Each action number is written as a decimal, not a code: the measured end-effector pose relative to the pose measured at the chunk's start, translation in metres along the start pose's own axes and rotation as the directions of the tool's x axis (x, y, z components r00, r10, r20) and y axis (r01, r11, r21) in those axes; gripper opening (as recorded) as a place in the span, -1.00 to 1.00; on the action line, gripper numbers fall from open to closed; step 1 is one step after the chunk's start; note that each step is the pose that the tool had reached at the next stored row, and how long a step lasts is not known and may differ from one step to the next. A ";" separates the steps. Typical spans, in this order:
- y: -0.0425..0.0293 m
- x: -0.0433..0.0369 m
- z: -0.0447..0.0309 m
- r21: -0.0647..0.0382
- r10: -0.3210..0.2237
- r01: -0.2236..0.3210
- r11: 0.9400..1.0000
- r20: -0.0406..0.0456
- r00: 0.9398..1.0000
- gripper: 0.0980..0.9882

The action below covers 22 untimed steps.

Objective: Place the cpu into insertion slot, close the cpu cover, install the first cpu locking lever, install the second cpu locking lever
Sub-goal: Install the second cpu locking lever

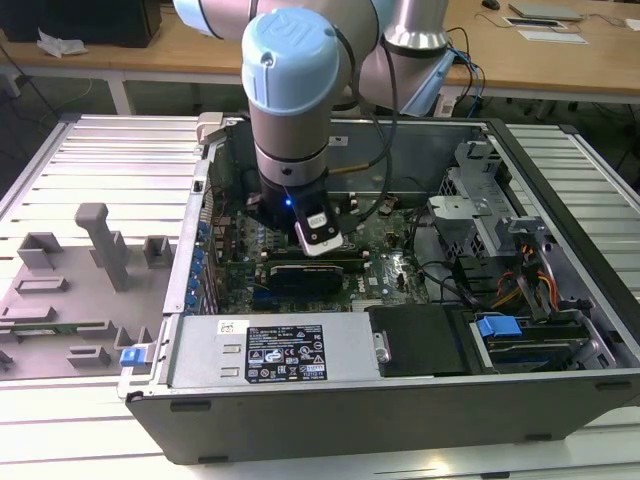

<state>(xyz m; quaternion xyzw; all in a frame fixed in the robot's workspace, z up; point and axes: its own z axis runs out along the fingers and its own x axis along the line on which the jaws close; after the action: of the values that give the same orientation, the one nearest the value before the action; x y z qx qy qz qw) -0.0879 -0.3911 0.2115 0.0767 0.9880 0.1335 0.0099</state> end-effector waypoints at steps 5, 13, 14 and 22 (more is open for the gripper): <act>0.0027 -0.0014 -0.0089 0.044 -0.001 0.001 0.999 0.003 1.000 -0.98; 0.0064 -0.0261 -0.0081 0.057 0.000 -0.001 0.998 0.004 1.000 -0.98; 0.0071 -0.0309 -0.0078 0.057 0.001 -0.001 0.998 0.003 1.000 -0.98; 0.0207 -0.0373 -0.0041 0.105 0.001 -0.002 0.994 0.004 1.000 -0.98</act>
<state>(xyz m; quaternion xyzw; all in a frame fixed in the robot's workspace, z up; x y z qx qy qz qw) -0.0482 -0.3782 0.2209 0.0781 0.9936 0.0813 0.0077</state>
